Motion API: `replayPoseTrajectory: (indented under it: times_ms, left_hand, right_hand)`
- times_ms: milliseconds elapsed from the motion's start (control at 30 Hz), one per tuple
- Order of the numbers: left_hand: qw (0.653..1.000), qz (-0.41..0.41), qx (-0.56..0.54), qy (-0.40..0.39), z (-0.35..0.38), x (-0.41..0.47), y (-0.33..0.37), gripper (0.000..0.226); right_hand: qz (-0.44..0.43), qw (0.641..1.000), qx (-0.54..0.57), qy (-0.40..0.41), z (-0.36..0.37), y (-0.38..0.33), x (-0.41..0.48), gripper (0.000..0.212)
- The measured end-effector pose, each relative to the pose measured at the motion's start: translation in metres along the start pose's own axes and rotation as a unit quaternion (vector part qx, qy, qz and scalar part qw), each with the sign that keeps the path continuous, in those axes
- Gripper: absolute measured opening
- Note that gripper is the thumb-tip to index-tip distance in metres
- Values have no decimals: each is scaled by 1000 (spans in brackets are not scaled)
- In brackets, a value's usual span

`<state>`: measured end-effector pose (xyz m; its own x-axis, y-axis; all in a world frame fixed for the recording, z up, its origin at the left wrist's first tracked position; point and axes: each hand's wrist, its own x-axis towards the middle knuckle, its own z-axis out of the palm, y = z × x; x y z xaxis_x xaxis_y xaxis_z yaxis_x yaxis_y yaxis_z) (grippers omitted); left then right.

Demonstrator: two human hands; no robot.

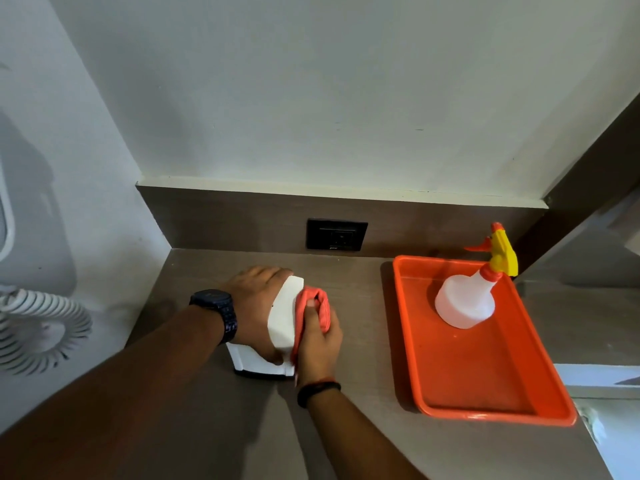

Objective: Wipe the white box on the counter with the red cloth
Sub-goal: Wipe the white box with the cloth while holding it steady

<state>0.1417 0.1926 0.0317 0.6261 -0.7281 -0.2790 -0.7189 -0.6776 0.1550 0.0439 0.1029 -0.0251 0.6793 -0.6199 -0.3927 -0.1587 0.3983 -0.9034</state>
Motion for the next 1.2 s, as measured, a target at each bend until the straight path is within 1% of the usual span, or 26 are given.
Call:
replayPoseTrajectory:
  times_ms: [33, 67, 133, 233, 300, 367, 433, 467, 500, 533, 567, 633, 700, 767, 833, 933, 967, 1000, 1033, 1133, 1200]
  left_hand:
    - [1000, -1, 1, 5, 1, 0, 0, 132]
    - [1000, -5, 0, 8, 2, 1, -1, 132]
    - [1000, -14, -1, 4, 4, 1, -1, 135]
    - [1000, -18, 0, 3, 4, 0, -1, 138]
    - [1000, -18, -7, 2, 2, 0, -1, 137]
    - [1000, -13, -8, 3, 2, -1, -1, 136]
    - [1000, -7, -5, 13, 2, 0, 0, 133]
    - [1000, -8, -7, 18, 3, 0, 1, 131]
    - [1000, -11, -10, 21, 2, 1, 1, 130]
    - [1000, -15, -12, 20, 2, 1, 2, 131]
    - [1000, -19, -11, 17, 1, 2, 2, 132]
    - [1000, -23, -7, 11, 1, 4, 3, 134]
    - [1000, -24, -9, 8, 1, 3, 3, 134]
    - [1000, -22, -17, 13, 2, 2, 3, 133]
    - [999, -23, -21, 16, 2, 2, 3, 132]
    - [999, -29, -23, 18, 2, 4, 4, 129]
    - [999, -30, -24, 21, 1, 3, 5, 129]
    - [999, -31, -25, 23, 0, 3, 7, 128]
    - [999, -32, -24, 22, 0, 2, 8, 129]
    - [999, -37, -26, 20, -2, 1, 11, 131]
    - [999, -33, -32, 16, -4, -1, 12, 134]
  right_hand:
    - [-17, 1000, -20, -13, 1, -6, 8, 23]
    - [-16, 999, -35, -23, 2, -9, 16, 26]
    - [12, 998, -55, -25, 2, -7, 26, 17]
    - [69, 995, -62, 20, -1, 13, 16, 26]
    - [89, 994, -38, 41, -3, 16, -1, 25]
    - [63, 998, 1, 30, -3, 9, -7, 22]
    - [-3, 1000, -2, 1, -1, -6, 0, 13]
    - [-27, 999, -15, -14, 0, -12, 8, 15]
    - [-33, 999, -33, -24, 1, -16, 14, 23]
    - [-20, 998, -45, -30, 1, -17, 20, 29]
    - [2, 998, -53, -36, 0, -15, 25, 28]
    - [47, 996, -67, -22, -3, -7, 24, 14]
    - [83, 995, -62, 6, -9, 2, 16, 19]
    - [97, 995, -34, 8, -11, 1, 6, 20]
    - [68, 997, -28, -3, -9, -5, 6, 21]
    - [-2, 998, -62, -12, 0, -19, 20, 30]
    - [-6, 997, -73, -18, 1, -21, 24, 26]
    - [2, 997, -76, -24, 1, -19, 27, 18]
    - [19, 996, -80, -24, -2, -16, 27, 14]
    - [86, 994, -61, 4, -11, -5, 13, 26]
    - [108, 993, -39, 6, -17, -7, -3, 32]
